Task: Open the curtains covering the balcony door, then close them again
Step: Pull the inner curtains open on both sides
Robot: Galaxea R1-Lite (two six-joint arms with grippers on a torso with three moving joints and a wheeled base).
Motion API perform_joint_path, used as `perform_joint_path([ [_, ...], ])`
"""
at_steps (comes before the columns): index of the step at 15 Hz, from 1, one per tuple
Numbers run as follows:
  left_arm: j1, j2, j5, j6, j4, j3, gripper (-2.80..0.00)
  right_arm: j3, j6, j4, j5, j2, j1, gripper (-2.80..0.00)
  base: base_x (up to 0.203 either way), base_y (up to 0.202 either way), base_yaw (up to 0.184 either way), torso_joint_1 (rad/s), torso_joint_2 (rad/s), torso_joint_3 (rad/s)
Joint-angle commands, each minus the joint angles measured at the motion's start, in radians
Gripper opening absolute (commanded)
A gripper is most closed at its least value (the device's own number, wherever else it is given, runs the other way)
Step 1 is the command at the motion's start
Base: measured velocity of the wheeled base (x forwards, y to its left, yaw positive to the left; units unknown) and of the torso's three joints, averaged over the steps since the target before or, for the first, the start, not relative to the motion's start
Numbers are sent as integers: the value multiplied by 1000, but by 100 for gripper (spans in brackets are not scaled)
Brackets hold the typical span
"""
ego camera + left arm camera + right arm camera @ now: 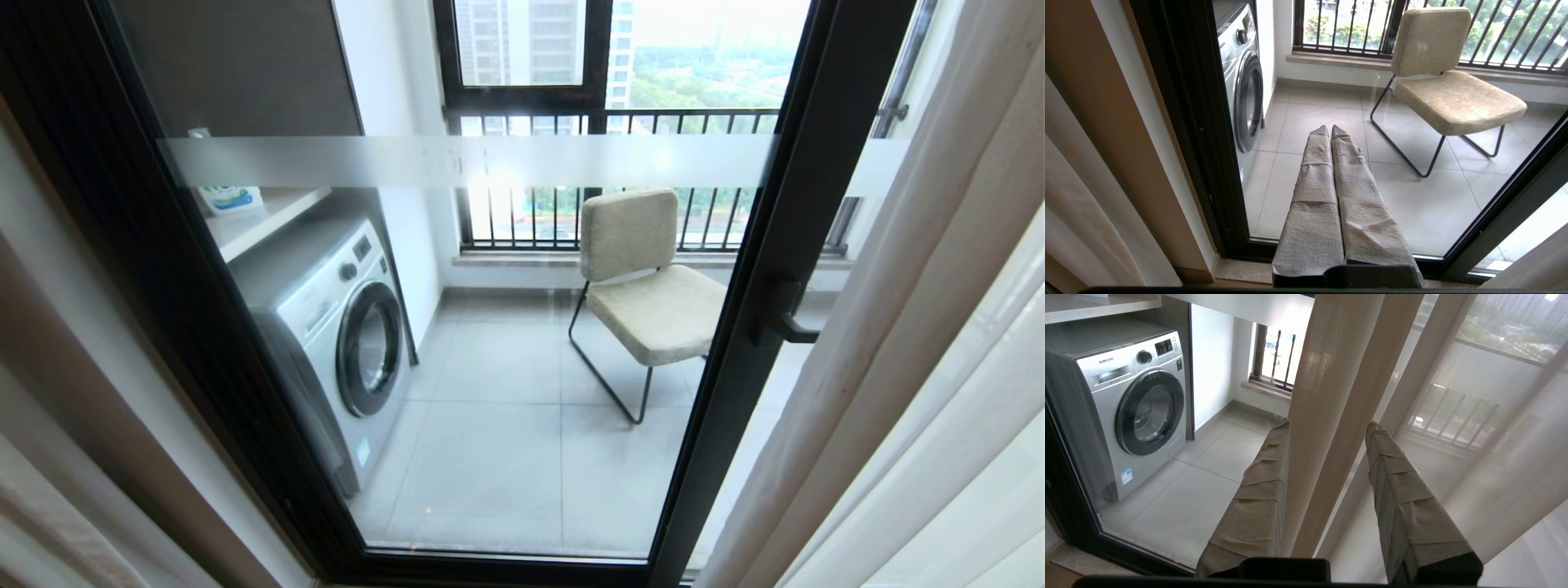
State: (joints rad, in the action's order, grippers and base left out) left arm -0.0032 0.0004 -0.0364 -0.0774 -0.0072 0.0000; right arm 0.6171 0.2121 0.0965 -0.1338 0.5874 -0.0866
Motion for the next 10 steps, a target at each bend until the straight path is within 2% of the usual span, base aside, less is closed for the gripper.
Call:
perform_joint_path([
  [1, 0, 0, 0, -1, 0, 0, -280, 36, 3, 36, -1, 126, -2, 0, 0, 0, 0, 0, 0, 0],
  [6, 0, 0, 0, -1, 0, 0, -280, 55, 3, 243, 0, 318, -2, 0, 0, 0, 0, 0, 0, 0],
  [10, 0, 0, 0, -1, 0, 0, -280, 126, 2, 400, 3, 502, 16, 0, 0, 0, 0, 0, 0, 0],
])
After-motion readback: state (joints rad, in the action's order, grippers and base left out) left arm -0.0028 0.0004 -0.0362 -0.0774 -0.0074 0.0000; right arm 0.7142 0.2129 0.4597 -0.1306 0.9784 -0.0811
